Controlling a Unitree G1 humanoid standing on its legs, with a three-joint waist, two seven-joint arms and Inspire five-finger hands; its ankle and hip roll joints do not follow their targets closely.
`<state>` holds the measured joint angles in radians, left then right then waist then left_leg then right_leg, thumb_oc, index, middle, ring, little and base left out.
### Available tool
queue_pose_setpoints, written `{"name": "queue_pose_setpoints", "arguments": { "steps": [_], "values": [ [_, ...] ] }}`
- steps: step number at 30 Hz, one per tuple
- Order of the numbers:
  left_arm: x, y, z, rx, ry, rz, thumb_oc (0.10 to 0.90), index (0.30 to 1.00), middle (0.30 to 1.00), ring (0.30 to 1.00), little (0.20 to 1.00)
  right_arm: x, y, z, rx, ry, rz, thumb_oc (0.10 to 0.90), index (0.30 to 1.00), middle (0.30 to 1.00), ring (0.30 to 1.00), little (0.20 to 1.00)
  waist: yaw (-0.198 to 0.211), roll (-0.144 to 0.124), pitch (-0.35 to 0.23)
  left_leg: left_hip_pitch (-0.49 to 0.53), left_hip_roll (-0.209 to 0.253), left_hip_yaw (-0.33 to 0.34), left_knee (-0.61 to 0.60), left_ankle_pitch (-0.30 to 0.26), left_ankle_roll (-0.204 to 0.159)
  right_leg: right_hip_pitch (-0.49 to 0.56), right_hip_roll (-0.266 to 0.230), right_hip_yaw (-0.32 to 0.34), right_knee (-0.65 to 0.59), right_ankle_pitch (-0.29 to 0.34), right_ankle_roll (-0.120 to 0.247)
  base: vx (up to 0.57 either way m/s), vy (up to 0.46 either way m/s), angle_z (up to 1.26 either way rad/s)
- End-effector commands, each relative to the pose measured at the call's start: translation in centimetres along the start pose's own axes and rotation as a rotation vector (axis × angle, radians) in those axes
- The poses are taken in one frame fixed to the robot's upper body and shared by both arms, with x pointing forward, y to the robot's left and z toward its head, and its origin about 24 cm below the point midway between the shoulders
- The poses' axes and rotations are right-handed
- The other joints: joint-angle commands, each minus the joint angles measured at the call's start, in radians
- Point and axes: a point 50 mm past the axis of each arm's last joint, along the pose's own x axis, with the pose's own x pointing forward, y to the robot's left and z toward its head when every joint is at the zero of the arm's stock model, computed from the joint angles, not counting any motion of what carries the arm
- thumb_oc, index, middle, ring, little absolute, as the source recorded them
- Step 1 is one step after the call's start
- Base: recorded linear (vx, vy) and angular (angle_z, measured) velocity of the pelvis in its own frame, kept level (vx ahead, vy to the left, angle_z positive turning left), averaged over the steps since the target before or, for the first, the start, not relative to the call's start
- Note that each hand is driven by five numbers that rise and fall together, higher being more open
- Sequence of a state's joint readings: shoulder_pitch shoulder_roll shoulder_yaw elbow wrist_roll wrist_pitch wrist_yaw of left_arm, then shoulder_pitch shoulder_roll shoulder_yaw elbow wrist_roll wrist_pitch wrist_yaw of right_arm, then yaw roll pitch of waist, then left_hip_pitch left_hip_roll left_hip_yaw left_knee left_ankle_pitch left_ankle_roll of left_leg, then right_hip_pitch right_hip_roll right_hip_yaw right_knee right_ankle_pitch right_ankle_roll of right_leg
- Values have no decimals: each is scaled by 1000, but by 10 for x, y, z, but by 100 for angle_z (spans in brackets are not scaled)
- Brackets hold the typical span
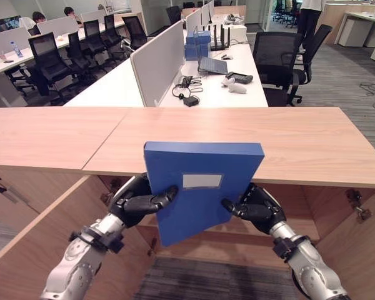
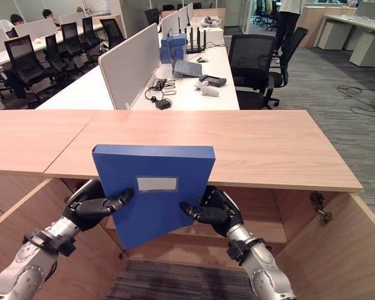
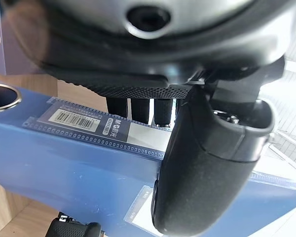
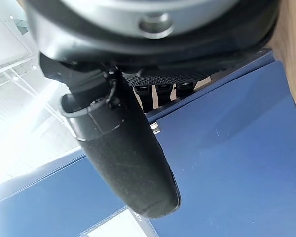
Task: Put the empty folder in the office cabinet
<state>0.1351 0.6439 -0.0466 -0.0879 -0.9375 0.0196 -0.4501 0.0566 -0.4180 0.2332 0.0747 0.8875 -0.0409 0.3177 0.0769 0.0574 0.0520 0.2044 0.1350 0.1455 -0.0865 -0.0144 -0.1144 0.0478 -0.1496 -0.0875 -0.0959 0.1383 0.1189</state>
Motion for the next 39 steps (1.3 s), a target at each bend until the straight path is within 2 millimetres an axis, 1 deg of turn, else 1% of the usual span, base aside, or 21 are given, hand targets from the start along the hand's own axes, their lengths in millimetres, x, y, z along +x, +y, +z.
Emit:
{"name": "queue_pose_setpoints", "arguments": {
  "steps": [1,2,6,7,14,15,18,20,24,25,29,30,31,39],
  "values": [
    [35,-40,52,68,-184,-335,400,300,300,300,300,40,69,65,2,-331,387,800,900,900,900,900,-21,-38,-21,-12,-32,-40,-1,-27,26,125,-24,39,26,-171,53,0,0,0],
    [38,-47,50,65,-160,-383,400,300,300,300,300,40,73,62,3,-307,411,800,900,900,900,900,-22,-39,-21,-12,-33,-41,-1,-27,26,125,-24,40,27,-171,53,0,0,0],
    [40,-54,50,82,-128,-433,400,300,300,300,300,41,78,55,27,-279,440,800,900,900,900,900,-24,-39,-20,-12,-33,-41,-1,-26,26,125,-23,41,28,-171,53,0,0,0],
    [41,-60,50,87,-120,-475,400,300,300,300,300,41,82,46,44,-238,468,800,900,900,900,900,-24,-41,-19,-13,-32,-40,-1,-26,26,124,-22,42,30,-172,53,0,0,0],
    [48,-67,53,64,-173,-487,400,300,300,300,300,43,87,33,95,-192,480,800,900,900,900,900,-23,-42,-15,-13,-32,-34,-1,-25,26,116,-21,42,31,-167,52,0,0,0],
    [50,-71,53,47,-191,-498,400,300,300,300,300,44,92,28,121,-176,498,800,900,900,900,900,-21,-44,-14,-13,-32,-28,-1,-25,27,115,-20,40,31,-166,51,0,0,0],
    [54,-75,52,36,-200,-510,400,300,300,300,300,46,96,24,125,-158,514,800,900,900,900,900,-20,-45,-13,-13,-31,-25,-1,-25,26,114,-19,38,31,-166,50,-7,1,-1],
    [58,-82,51,22,-209,-541,400,300,300,300,300,47,100,17,142,-122,534,800,900,900,900,900,-21,-46,-12,-13,-31,-25,-1,-25,27,115,-18,36,30,-166,48,0,0,0],
    [63,-88,51,3,-222,-564,400,300,300,300,300,48,106,16,148,-110,562,800,900,900,900,900,-23,-48,-11,-14,-31,-25,-1,-25,26,116,-17,36,29,-167,47,-6,1,-3],
    [64,-91,50,-11,-231,-570,400,300,300,300,300,49,111,16,154,-110,587,800,900,900,900,900,-23,-49,-11,-14,-31,-25,-1,-25,26,116,-16,37,30,-167,47,0,0,0],
    [66,-92,48,-38,-243,-566,400,300,300,300,300,49,118,19,170,-124,619,800,900,900,900,900,-25,-50,-9,-14,-30,-25,-1,-25,26,115,-16,36,31,-168,47,0,0,0],
    [66,-93,46,-64,-254,-555,400,300,300,300,300,50,122,23,189,-148,632,573,559,559,559,559,-26,-49,-9,-14,-30,-26,-1,-25,27,114,-18,38,31,-167,46,0,0,0],
    [66,-92,45,-73,-261,-548,400,300,300,300,300,50,122,25,200,-161,630,400,300,300,300,300,-26,-48,-9,-14,-30,-25,-1,-25,27,112,-17,38,31,-167,45,0,0,0],
    [65,-90,42,-137,-306,-497,400,300,300,300,300,50,127,32,262,-223,634,400,300,300,300,300,-24,-49,-9,-18,-32,-21,-1,-25,28,110,-15,36,32,-167,43,0,0,0]
  ]
}}
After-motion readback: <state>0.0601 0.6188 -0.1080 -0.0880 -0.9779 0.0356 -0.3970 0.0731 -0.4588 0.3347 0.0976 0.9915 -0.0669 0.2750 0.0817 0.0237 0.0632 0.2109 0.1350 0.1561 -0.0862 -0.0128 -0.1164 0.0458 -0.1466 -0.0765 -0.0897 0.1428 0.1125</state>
